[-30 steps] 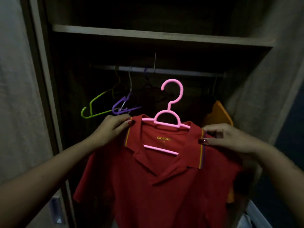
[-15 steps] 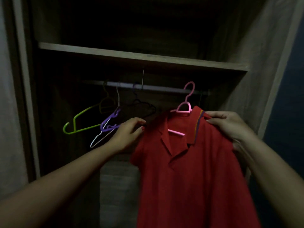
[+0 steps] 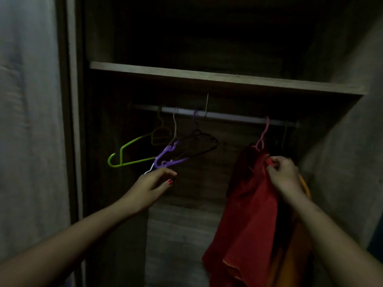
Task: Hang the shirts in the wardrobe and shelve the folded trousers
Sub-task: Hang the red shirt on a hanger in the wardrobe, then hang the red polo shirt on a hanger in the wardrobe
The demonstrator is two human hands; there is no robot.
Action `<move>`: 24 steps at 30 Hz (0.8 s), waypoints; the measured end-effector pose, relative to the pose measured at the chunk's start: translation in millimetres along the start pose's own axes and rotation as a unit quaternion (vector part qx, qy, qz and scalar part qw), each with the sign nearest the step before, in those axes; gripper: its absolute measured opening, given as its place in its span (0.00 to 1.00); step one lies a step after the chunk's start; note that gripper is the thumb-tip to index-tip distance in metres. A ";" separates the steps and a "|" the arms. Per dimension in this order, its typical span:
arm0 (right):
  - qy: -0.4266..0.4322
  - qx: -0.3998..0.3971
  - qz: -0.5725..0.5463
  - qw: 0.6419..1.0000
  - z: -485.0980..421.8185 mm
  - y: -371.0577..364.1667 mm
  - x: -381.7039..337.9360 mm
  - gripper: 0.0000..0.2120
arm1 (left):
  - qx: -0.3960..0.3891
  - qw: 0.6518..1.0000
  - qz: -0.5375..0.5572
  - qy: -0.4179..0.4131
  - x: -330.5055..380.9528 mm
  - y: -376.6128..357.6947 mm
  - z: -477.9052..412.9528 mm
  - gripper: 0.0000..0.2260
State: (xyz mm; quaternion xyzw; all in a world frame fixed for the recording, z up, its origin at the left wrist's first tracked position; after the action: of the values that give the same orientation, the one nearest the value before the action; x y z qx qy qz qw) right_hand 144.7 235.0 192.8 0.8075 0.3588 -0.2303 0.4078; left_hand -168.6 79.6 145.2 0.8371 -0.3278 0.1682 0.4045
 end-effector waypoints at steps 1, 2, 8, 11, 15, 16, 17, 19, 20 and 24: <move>0.048 0.037 0.053 0.997 4.5 3.7 -3.1 0.11 | -0.001 1.000 -0.001 0.006 -2.0 4.7 4.3 0.12; 0.094 0.068 0.086 0.990 11.1 3.9 -9.3 0.11 | 0.000 1.000 -0.004 0.011 -4.9 10.0 10.9 0.12; 0.278 -0.007 -0.040 0.960 61.5 -51.7 -98.7 0.06 | 0.043 0.997 -0.026 0.053 -20.4 59.6 43.8 0.11; 0.328 -0.077 -0.128 0.933 105.4 -100.3 -152.7 0.06 | 0.080 0.991 -0.037 0.098 -38.5 97.7 71.3 0.11; 0.394 -0.174 -0.221 0.875 179.9 -163.3 -228.0 0.06 | 0.119 0.977 -0.055 0.169 -53.7 163.9 137.1 0.09; 0.412 -0.194 -0.239 0.858 199.7 -177.3 -246.5 0.07 | 0.127 0.972 -0.074 0.183 -53.9 182.4 157.2 0.09; 0.422 -0.215 -0.256 0.843 217.6 -190.3 -262.1 0.07 | 0.137 0.967 -0.080 0.199 -55.1 200.3 176.4 0.10; 0.447 -0.262 -0.301 0.800 266.0 -221.4 -301.4 0.06 | 0.180 0.947 -0.112 0.241 -58.4 245.1 230.3 0.10; 0.456 -0.288 -0.316 0.781 290.4 -236.0 -320.1 0.06 | 0.201 0.935 -0.133 0.262 -61.1 267.2 258.6 0.10; 0.440 -0.409 -0.345 0.720 377.2 -294.5 -376.3 0.07 | 0.271 0.854 -0.229 0.381 -77.5 340.9 368.6 0.10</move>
State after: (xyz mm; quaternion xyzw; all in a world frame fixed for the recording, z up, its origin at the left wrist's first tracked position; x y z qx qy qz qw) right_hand -350.7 -102.3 85.8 0.3923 0.8112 0.1959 0.3869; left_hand -452.4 -334.8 69.0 0.8352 0.1118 0.4586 0.2820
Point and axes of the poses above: each hand's wrist, its own z-axis away from the middle knuckle, its own y-axis out of the back of the hand, x = y × z, the point moved 3 cm from there along -z, towards the middle knuckle, and after that the axes turned 3 degrees about z, right-handed, at the moved point
